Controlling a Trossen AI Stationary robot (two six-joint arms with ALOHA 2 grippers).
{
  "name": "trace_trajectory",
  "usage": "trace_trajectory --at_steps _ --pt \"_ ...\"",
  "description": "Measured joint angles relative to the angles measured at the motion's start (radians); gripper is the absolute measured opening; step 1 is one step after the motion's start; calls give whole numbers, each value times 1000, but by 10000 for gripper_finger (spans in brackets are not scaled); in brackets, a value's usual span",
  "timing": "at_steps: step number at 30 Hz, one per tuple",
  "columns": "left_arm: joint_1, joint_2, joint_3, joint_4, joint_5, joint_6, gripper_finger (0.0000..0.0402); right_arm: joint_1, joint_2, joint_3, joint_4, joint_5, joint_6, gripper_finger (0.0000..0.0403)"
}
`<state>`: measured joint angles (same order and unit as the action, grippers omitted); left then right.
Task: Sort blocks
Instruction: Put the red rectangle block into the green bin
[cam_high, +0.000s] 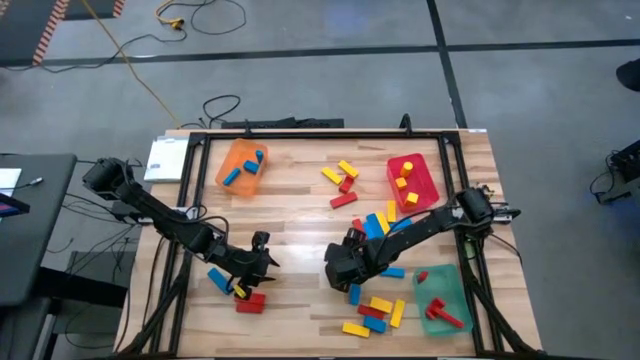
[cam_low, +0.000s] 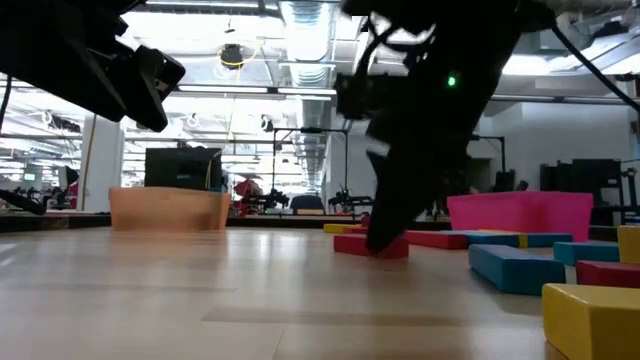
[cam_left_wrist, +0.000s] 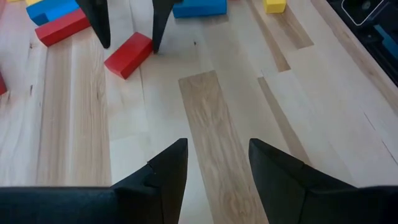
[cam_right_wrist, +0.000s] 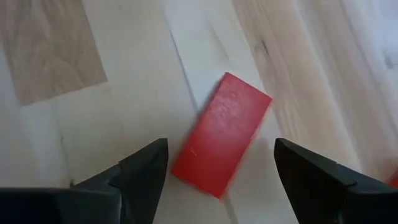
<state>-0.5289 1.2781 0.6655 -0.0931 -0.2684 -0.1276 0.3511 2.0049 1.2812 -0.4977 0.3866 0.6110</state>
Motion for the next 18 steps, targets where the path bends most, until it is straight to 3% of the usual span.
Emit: trace_trajectory --at_steps 8,12,18 --pt "0 0 0 1 0 3 167 0 25 4 14 -6 11 295" --pt "0 0 0 3 -8 11 167 4 21 3 14 3 2 251" --pt "2 0 0 34 -25 34 167 4 21 3 17 2 -39 151"
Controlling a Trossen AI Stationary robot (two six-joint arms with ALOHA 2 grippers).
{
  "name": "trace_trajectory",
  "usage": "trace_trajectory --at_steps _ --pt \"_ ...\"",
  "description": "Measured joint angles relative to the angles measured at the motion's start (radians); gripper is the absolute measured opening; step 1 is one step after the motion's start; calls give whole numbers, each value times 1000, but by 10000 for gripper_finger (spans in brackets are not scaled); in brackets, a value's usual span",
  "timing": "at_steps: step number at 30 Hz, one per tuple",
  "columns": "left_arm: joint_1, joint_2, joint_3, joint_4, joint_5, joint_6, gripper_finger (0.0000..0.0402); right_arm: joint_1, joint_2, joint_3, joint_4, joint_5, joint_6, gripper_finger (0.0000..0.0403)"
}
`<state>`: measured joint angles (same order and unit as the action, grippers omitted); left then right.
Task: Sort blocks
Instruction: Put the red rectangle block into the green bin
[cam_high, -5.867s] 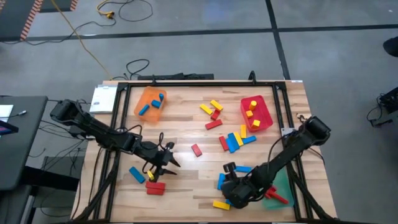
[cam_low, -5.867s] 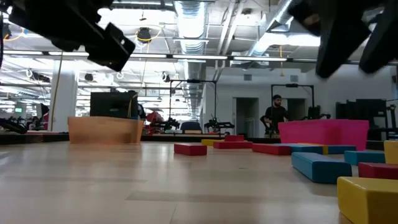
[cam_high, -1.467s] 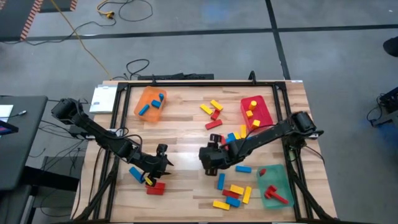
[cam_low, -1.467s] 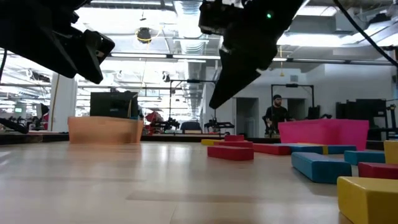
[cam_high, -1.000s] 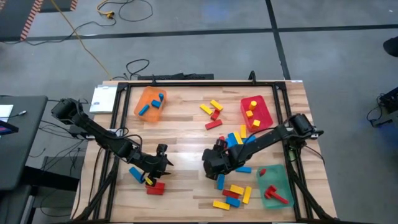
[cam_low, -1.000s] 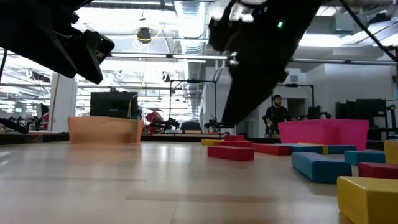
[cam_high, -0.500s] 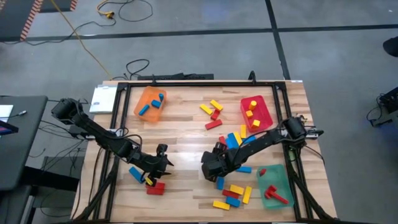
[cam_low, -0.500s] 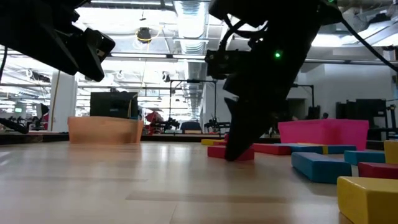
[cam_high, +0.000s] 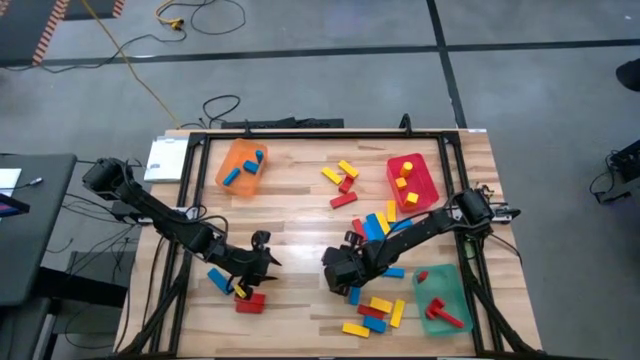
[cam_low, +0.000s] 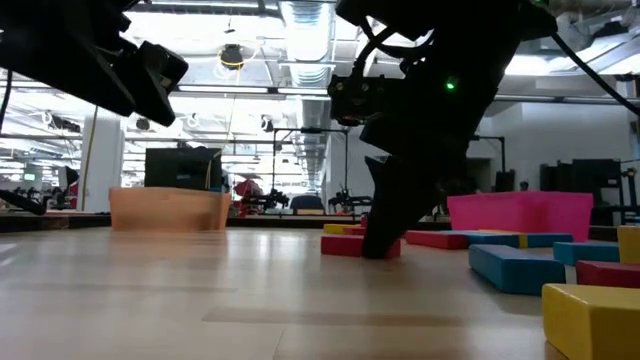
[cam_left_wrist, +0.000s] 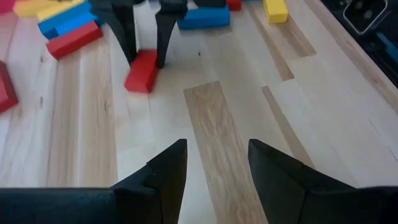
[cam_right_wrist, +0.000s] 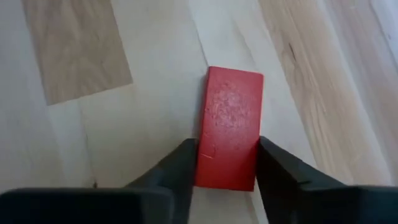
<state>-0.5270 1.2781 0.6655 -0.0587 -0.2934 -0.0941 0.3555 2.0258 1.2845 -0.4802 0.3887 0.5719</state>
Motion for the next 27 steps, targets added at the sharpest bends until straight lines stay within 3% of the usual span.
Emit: trace_trajectory --at_steps 5,16,27 --pt "7 0 0 45 -4 42 167 12 3 23 -11 4 -64 105" --pt "16 0 0 202 -7 297 167 38 -29 124 23 -18 -164 117" --pt "4 0 0 302 -4 508 167 47 -172 135 145 -65 -217 118"
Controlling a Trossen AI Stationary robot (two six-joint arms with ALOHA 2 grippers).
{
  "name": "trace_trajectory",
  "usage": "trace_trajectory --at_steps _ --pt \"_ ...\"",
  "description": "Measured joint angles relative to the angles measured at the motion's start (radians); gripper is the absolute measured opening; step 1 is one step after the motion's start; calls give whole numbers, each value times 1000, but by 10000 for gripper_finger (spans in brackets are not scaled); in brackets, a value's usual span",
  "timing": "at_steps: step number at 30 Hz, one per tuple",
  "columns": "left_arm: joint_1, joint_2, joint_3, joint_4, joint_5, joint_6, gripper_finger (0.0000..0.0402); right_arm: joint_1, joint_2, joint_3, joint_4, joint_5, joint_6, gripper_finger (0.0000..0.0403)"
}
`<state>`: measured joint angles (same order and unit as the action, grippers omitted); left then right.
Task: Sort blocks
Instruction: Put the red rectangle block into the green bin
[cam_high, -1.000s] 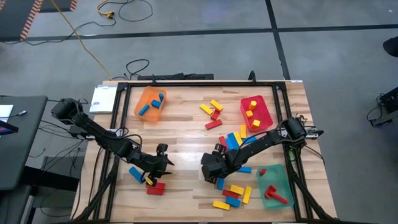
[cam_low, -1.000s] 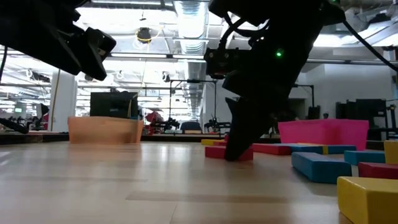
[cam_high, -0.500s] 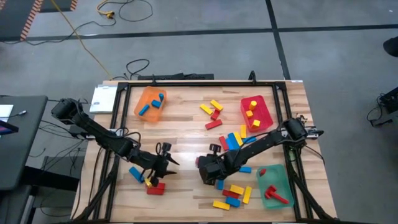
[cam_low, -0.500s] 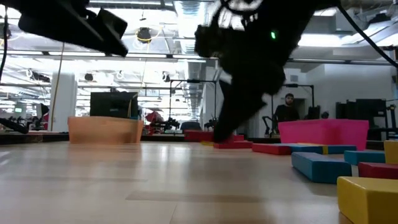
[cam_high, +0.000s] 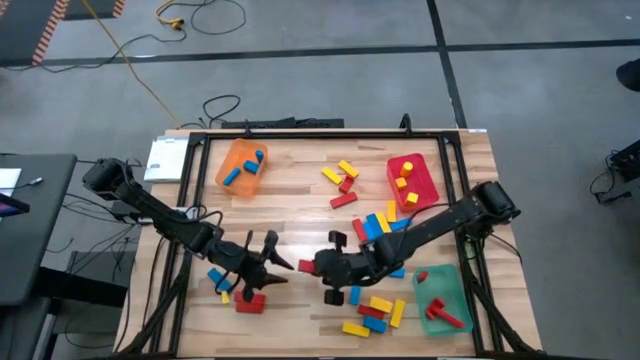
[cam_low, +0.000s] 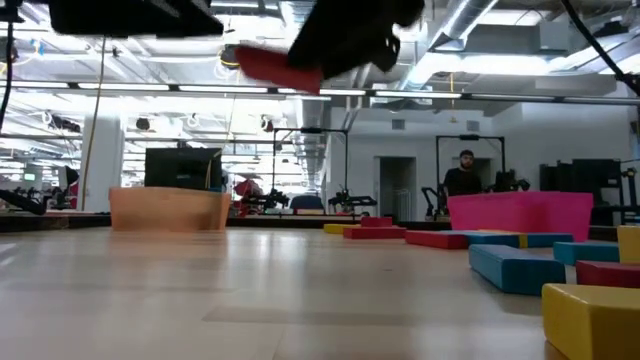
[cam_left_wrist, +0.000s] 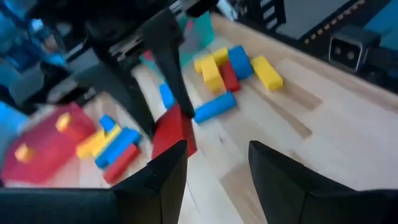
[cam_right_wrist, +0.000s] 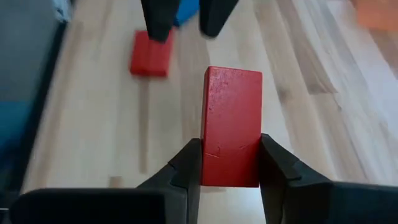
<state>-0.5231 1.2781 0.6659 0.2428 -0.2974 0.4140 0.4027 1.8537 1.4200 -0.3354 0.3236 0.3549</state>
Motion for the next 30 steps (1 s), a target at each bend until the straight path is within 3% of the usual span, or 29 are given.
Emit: trace_trajectory --at_steps 10,18,26,30 --pt "-8 2 0 102 -62 210 167 -29 -21 0 62 -108 3 118" --pt "-12 120 2 165 -50 278 167 -38 -18 -2 98 -157 6 118" --pt "-21 164 1 304 -178 384 166 -46 -20 0 120 -168 9 118" --pt "-22 164 1 321 -180 413 138 -45 -20 0 118 -167 10 118"
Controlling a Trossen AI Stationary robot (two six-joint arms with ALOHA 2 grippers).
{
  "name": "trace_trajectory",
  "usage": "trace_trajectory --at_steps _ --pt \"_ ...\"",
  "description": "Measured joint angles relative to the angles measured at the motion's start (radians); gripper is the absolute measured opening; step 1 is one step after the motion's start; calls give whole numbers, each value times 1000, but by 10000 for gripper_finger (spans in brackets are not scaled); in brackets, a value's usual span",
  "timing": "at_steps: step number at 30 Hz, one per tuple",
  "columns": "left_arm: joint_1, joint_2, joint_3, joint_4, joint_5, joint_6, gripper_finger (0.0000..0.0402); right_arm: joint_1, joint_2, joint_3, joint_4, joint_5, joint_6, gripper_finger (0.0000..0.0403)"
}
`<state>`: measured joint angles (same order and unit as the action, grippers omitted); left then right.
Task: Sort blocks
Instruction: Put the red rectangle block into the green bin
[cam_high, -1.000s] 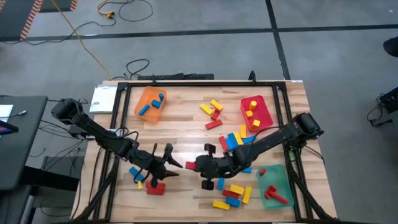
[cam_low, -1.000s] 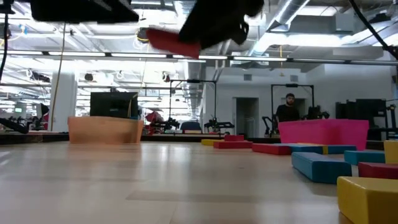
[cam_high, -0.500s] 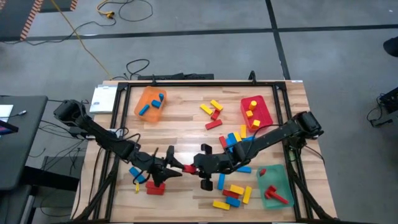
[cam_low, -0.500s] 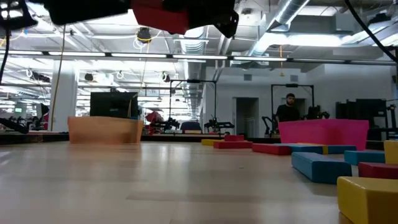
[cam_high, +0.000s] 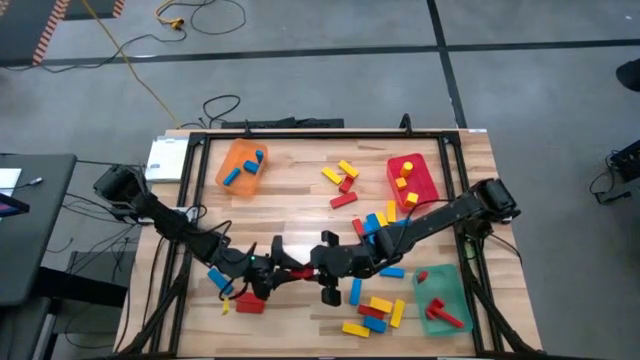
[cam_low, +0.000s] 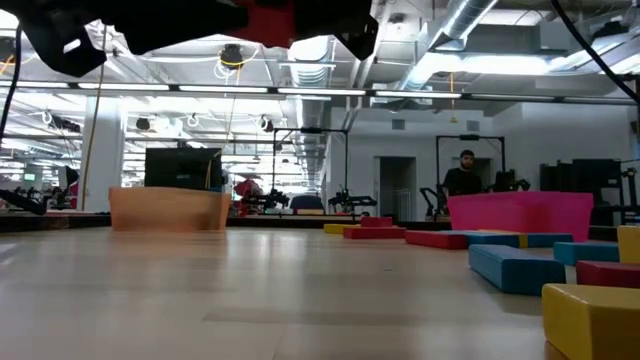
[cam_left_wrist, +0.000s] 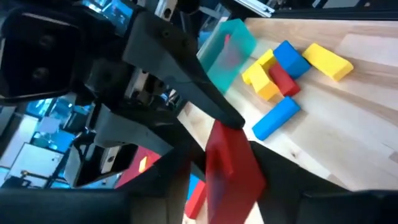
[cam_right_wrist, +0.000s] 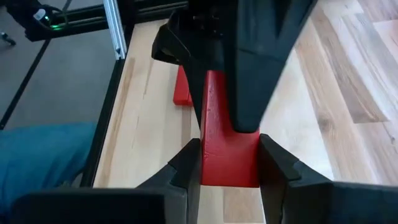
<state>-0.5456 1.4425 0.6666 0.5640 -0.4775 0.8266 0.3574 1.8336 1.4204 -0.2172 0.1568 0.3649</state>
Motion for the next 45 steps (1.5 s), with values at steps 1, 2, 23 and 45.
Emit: trace_trajectory --at_steps 1,2,23,45 --pt "0 0 0 0 -1 4 125 0 0 0 1 0 0 118" --pt "0 0 0 -2 -1 4 112 0 0 0 1 -1 -1 118" --pt "2 -1 0 56 -38 -166 54 56 -56 -1 -146 119 -219 189" --pt "149 -2 1 214 159 -521 54 118 -99 -1 -179 475 -293 184"
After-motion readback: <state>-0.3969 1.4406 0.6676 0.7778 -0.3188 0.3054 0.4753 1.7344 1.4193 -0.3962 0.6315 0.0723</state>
